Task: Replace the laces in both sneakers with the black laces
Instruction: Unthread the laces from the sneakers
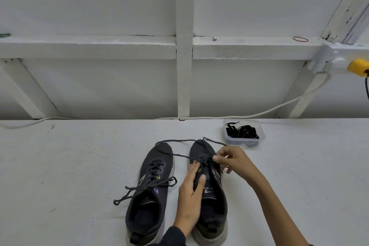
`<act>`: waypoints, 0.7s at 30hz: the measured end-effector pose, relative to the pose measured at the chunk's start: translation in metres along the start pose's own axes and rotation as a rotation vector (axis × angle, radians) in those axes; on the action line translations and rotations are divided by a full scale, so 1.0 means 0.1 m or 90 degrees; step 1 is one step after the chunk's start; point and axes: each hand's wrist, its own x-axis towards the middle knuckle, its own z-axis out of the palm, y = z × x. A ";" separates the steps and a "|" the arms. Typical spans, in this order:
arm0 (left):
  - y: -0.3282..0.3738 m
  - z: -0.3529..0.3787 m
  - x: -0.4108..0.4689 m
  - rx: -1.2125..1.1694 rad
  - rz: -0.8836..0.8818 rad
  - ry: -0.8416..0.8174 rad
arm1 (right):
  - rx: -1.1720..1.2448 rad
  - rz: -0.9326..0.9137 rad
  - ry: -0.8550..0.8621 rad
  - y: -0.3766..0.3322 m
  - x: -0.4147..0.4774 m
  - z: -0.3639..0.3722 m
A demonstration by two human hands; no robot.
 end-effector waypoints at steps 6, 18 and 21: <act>0.00 0.01 0.02 0.012 0.002 0.003 | -0.054 0.014 -0.028 0.09 0.04 0.02; 0.02 0.00 0.01 0.019 0.009 0.006 | 0.008 0.017 -0.018 0.04 -0.06 0.09; 0.03 0.00 0.00 0.020 0.005 0.002 | 0.039 0.008 0.048 0.03 0.00 0.04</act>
